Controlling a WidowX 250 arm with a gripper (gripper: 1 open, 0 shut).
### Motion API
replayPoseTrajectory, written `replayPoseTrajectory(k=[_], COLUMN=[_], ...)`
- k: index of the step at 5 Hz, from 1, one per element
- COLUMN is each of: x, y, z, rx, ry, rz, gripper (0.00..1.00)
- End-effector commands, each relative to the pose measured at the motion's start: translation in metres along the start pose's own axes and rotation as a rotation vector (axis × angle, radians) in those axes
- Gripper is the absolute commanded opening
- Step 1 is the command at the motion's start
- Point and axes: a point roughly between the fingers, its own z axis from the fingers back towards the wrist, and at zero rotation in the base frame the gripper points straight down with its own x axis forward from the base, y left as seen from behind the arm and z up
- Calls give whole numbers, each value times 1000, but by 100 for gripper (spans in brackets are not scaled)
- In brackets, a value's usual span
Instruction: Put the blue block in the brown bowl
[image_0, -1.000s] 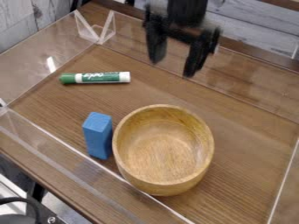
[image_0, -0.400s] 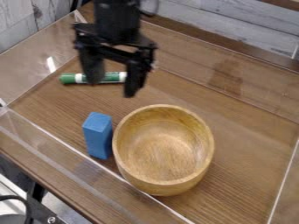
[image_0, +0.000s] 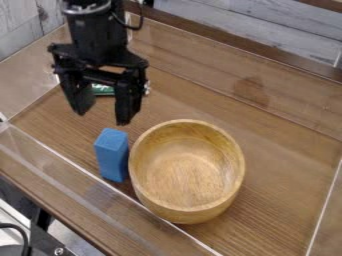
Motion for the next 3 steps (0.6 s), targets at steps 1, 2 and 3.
replayPoseTrajectory(k=[1,2,3], x=[2,1,1], y=[-1,-2,-3], z=[5,1,-3], rx=[-3,-9,-16], ry=[-37,-28,-20], rz=[1,2,5], gripper=[100,100,100])
